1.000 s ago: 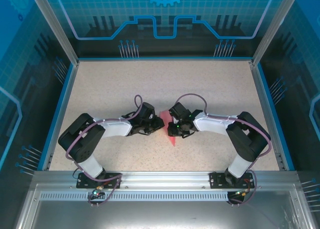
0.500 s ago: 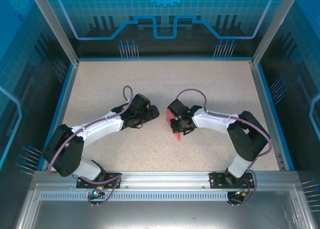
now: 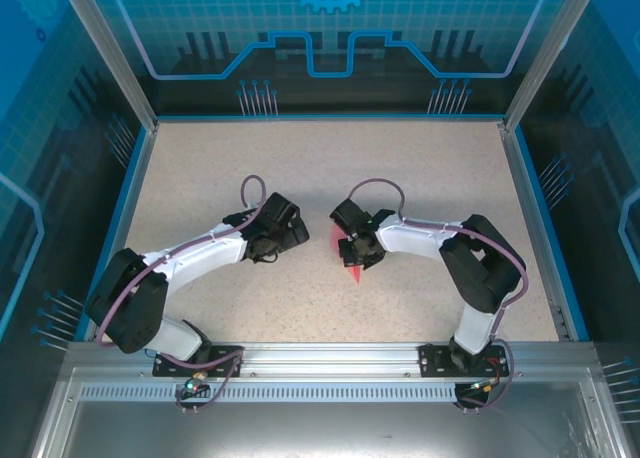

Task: Fold a paper plane with a square sheet of paper (pick it up from the middle)
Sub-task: Move the paper plane to the center of the table.

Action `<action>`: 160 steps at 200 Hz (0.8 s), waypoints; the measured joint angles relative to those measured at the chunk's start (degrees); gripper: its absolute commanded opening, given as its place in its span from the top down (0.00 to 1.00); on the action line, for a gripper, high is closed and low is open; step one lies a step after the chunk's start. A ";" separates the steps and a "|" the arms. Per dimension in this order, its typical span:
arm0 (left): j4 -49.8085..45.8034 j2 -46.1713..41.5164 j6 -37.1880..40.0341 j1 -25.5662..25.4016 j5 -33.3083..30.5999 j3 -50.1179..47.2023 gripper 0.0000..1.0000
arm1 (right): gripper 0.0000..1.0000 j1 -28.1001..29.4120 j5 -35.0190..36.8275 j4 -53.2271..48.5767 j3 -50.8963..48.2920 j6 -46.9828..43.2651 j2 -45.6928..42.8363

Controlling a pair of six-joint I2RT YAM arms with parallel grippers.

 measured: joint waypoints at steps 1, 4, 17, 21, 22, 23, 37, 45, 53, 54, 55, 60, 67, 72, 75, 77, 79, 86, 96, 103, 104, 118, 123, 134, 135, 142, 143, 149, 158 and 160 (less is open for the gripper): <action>0.00 0.00 0.00 0.02 0.00 0.00 0.01 | 0.86 0.00 0.00 0.00 0.00 -0.02 0.00; -0.02 0.00 -0.07 0.07 0.00 0.00 0.01 | 0.87 0.00 0.00 -0.02 0.04 0.02 0.00; -0.17 0.00 -0.15 0.35 0.00 0.00 0.01 | 0.89 0.00 -0.04 -0.09 0.15 0.02 0.00; -0.31 0.00 -0.17 0.46 -0.02 0.00 0.01 | 0.89 0.00 -0.02 -0.11 0.22 -0.02 0.00; -0.35 0.00 -0.17 0.48 0.00 0.00 0.01 | 0.89 0.00 -0.02 -0.15 0.28 -0.04 0.00; -0.37 0.00 -0.17 0.55 0.00 0.00 0.01 | 0.90 0.00 0.00 -0.17 0.31 -0.04 0.00; -1.01 0.00 -0.17 1.05 -0.02 0.00 0.01 | 0.90 -0.24 0.00 -0.85 1.09 -0.26 0.00; -1.44 0.00 -0.15 1.38 -0.04 0.00 0.01 | 0.90 -0.52 0.00 -1.27 1.90 -0.61 0.00; -1.86 -0.07 -0.15 1.75 -0.04 -0.02 0.01 | 0.90 -0.98 -0.02 -1.73 3.02 -1.05 0.00; -1.97 -0.09 -0.15 1.79 -0.07 -0.02 0.01 | 0.90 -1.03 -0.02 -1.75 3.15 -1.07 0.00; -1.99 -0.11 -0.15 1.84 -0.07 -0.02 0.01 | 0.90 -1.11 -0.02 -1.75 3.28 -1.11 0.00; -2.25 -0.22 -0.15 2.05 -0.07 -0.02 0.01 | 0.90 -1.66 -0.02 -2.12 4.37 -1.38 0.00; -2.54 -0.50 -0.15 2.38 -0.07 -0.04 0.01 | 0.90 -2.62 -0.04 -2.40 6.08 -1.95 0.07; -2.78 -0.83 -0.13 2.67 -0.07 -0.09 0.01 | 0.90 -3.45 -0.02 -2.62 7.61 -2.38 0.33; -2.93 -1.09 -0.13 2.86 -0.07 -0.13 0.01 | 0.90 -3.96 -0.02 -2.60 8.50 -2.64 0.52; -2.97 -1.27 -0.13 2.99 -0.07 -0.15 0.01 | 0.90 -4.20 -0.02 -2.62 8.98 -2.82 0.68; -2.99 -1.42 -0.13 3.10 -0.09 -0.20 0.01 | 0.90 -4.55 0.00 -2.64 9.75 -2.91 0.87; -3.21 -2.01 -0.13 3.48 -0.09 -0.24 0.01 | 0.90 -5.79 -0.02 -2.62 12.33 -3.58 1.90; -3.48 -2.84 -0.11 3.98 -0.09 -0.28 0.01 | 0.90 -7.58 -0.28 -2.21 15.89 -4.59 4.02; -3.65 -3.37 -0.09 4.26 -0.09 -0.28 0.01 | 0.90 -8.59 -0.55 -1.95 18.01 -5.20 5.57; -3.69 -3.48 -0.09 4.31 -0.07 -0.28 0.01 | 0.90 -8.72 -0.61 -1.95 18.23 -5.27 5.77; -4.13 -4.15 0.04 4.57 -0.07 -0.28 0.01 | 0.90 -10.67 -1.44 -1.95 22.21 -6.60 9.53; -4.31 -4.26 0.09 4.63 -0.07 -0.28 0.01 | 0.90 -11.21 -1.64 -2.03 23.52 -7.06 10.95; -4.52 -4.37 0.15 4.66 -0.07 -0.28 0.01 | 0.90 -12.02 -1.95 -2.69 26.10 -8.02 13.73; -4.55 -4.37 0.17 4.66 -0.07 -0.28 0.01 | 0.90 -12.15 -2.03 -2.80 26.43 -8.20 14.14; -4.63 -4.37 0.33 4.68 -0.07 -0.31 0.01 | 0.90 -12.50 -2.21 -3.26 28.00 -8.81 15.78; -4.68 -4.37 0.31 4.68 -0.04 -0.28 0.01 | 0.90 -12.59 -2.25 -3.32 28.30 -9.01 16.17; -4.81 -4.39 0.35 4.68 -0.04 -0.28 0.01 | 0.89 -12.72 -2.47 -3.74 29.55 -9.55 17.51; -4.96 -4.39 0.39 4.72 -0.04 -0.31 0.01 | 0.89 -12.87 -2.82 -4.35 31.10 -10.23 19.17; -4.96 -4.39 0.39 4.72 -0.04 -0.31 0.01 | 0.89 -12.92 -2.82 -4.50 31.47 -10.38 19.50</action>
